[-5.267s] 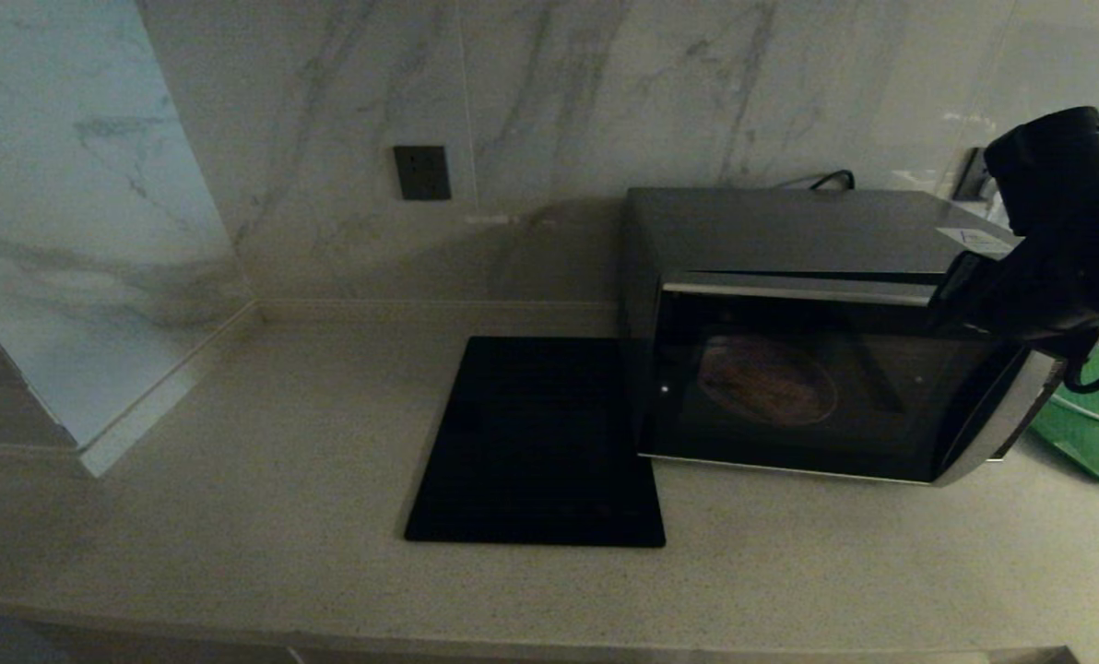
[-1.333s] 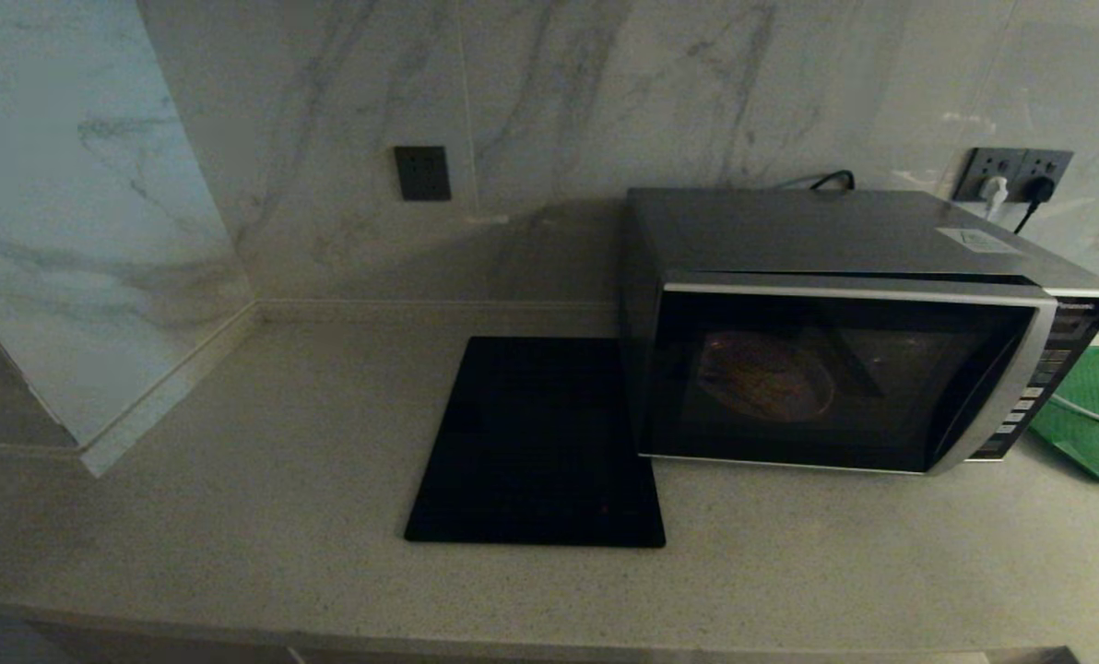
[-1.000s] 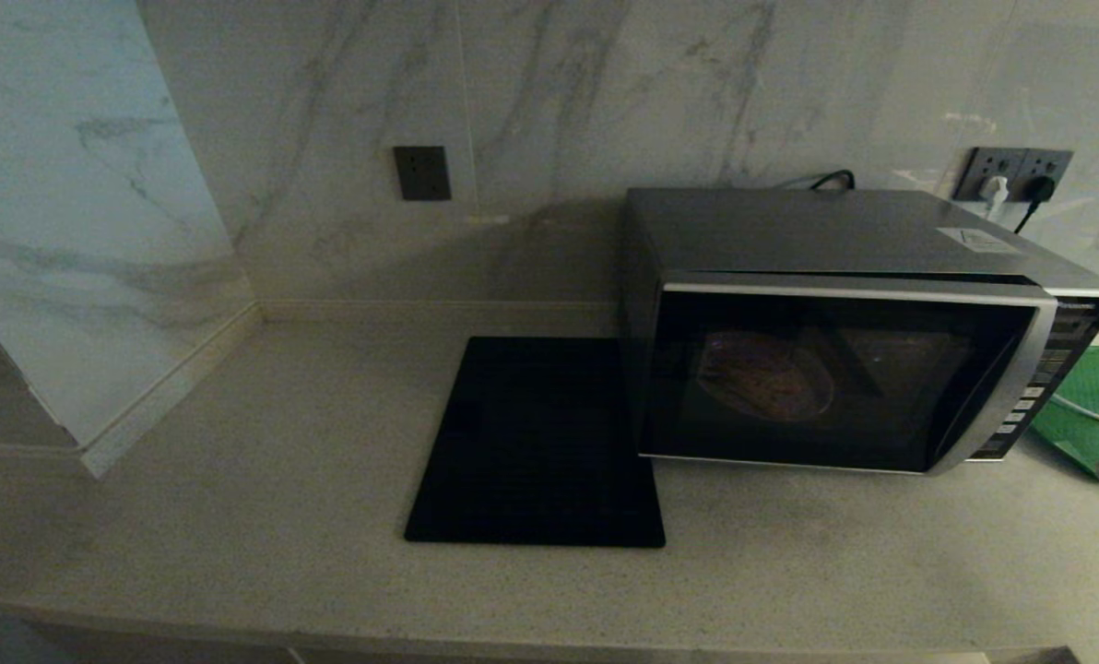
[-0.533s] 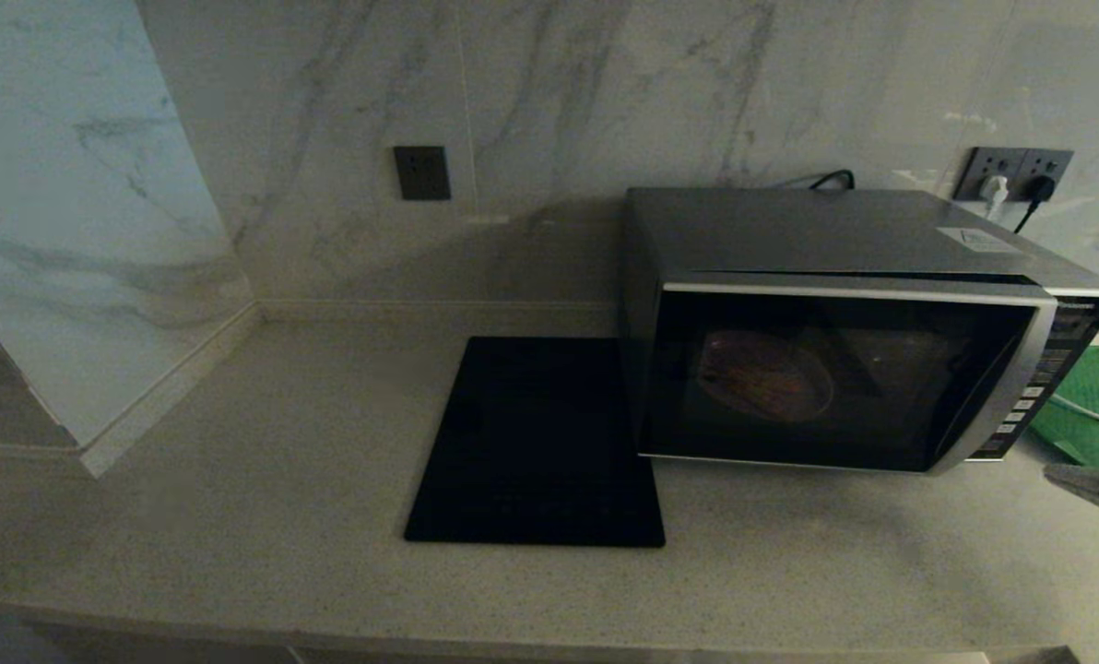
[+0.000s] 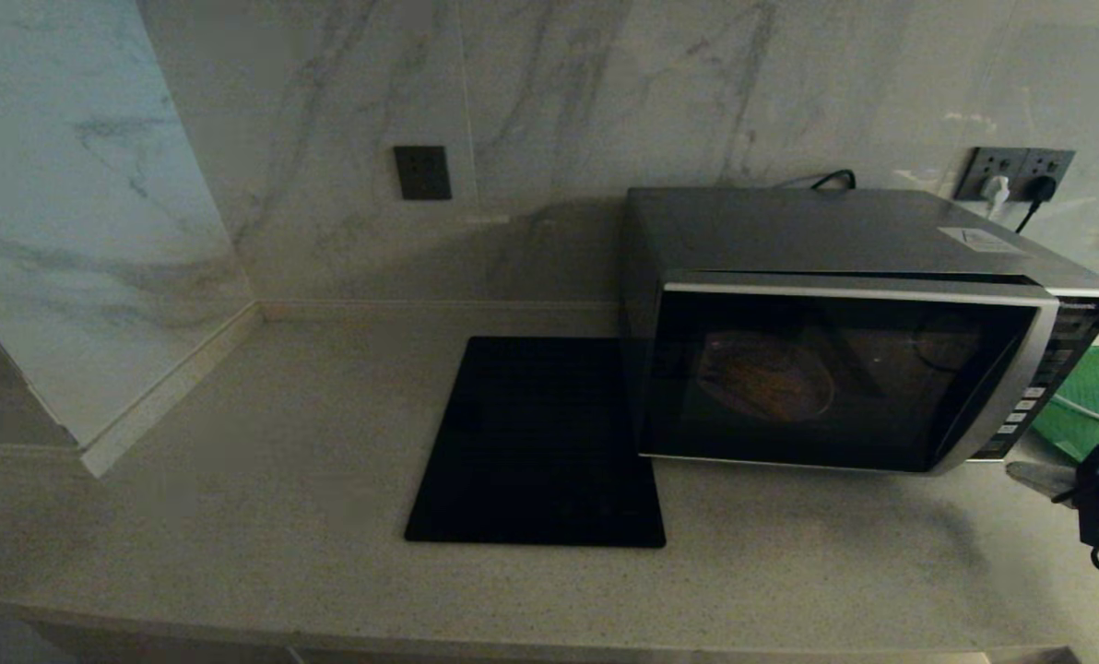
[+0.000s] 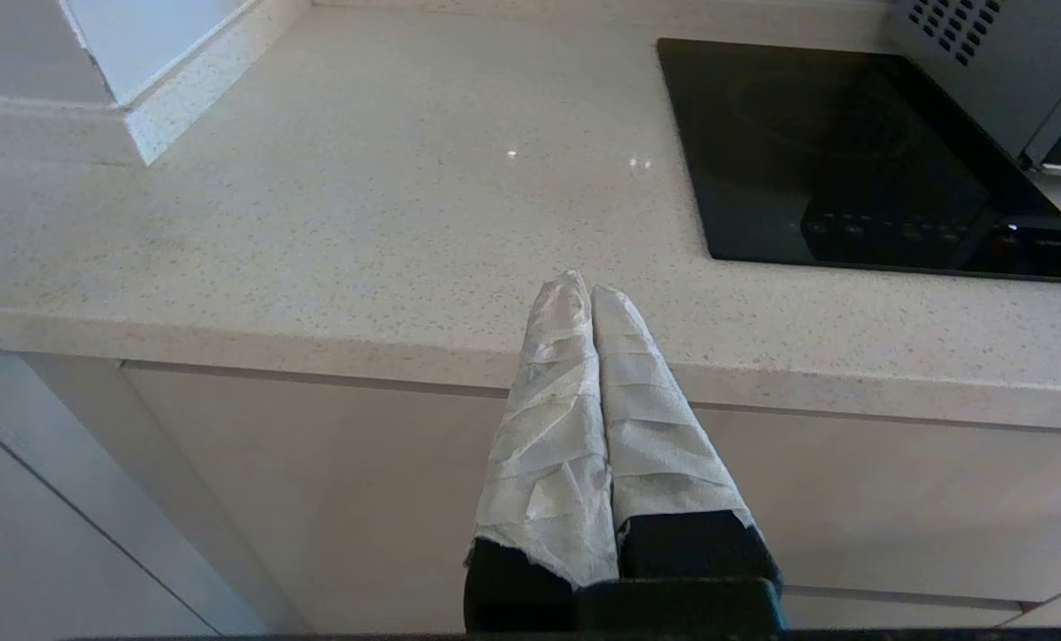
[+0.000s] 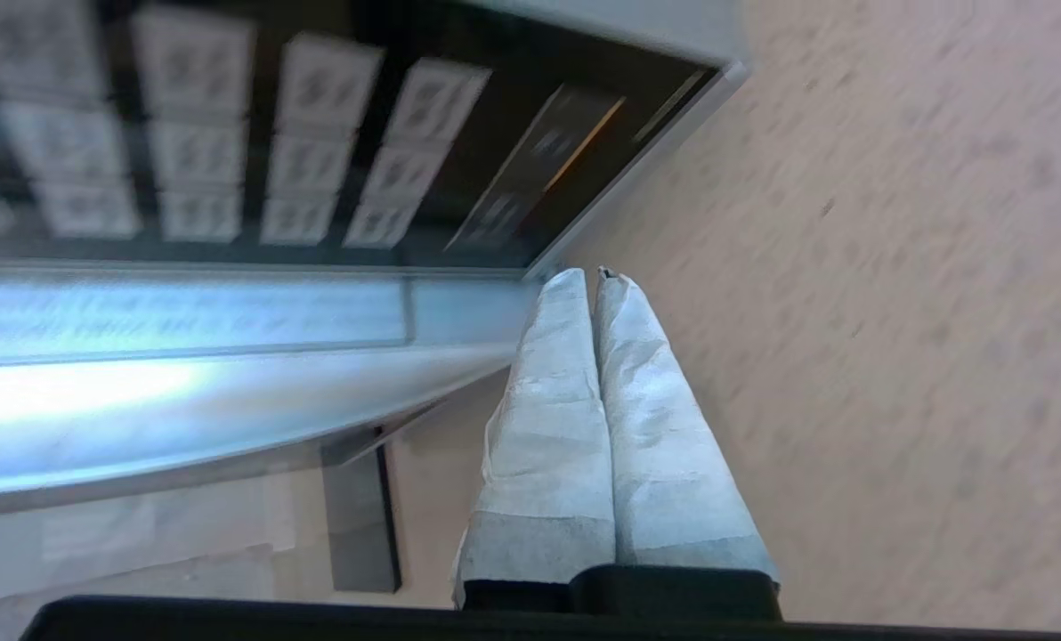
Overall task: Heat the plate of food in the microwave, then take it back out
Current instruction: Open the microwave oven
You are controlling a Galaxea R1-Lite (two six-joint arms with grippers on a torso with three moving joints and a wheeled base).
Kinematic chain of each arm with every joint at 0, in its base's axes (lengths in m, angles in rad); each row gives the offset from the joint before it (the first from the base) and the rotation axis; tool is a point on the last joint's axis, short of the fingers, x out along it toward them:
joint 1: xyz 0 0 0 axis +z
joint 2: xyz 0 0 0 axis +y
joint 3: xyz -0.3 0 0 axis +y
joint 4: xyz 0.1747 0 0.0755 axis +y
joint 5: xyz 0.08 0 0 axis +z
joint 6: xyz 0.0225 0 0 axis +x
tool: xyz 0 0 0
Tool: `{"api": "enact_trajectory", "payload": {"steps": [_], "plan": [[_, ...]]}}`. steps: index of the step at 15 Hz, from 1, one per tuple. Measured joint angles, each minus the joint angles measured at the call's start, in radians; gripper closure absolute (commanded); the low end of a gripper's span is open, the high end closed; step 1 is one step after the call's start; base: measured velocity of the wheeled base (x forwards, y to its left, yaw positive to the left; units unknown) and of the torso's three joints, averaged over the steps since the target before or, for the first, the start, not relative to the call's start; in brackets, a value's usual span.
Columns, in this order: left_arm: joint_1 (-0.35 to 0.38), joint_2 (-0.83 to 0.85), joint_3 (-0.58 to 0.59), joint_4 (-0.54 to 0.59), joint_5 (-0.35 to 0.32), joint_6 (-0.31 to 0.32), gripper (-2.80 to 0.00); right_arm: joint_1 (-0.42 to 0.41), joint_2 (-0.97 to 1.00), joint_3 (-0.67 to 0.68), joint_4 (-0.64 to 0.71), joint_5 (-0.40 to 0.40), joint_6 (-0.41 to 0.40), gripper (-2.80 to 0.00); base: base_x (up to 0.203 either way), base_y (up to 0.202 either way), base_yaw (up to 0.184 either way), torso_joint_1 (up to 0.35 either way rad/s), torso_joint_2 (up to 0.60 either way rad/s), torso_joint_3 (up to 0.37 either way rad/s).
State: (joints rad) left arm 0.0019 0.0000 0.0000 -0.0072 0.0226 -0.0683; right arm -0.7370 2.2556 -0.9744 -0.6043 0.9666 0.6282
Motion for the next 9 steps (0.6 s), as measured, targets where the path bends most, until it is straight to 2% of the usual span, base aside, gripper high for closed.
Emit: {"api": "enact_trajectory", "payload": {"steps": [9], "plan": [[0.000,0.000,0.000,0.000,0.000,0.000,0.00,0.009,0.059,-0.081,-0.001,0.002,0.017,0.00,0.000,0.000,0.000,0.000,0.00,0.000]]}}
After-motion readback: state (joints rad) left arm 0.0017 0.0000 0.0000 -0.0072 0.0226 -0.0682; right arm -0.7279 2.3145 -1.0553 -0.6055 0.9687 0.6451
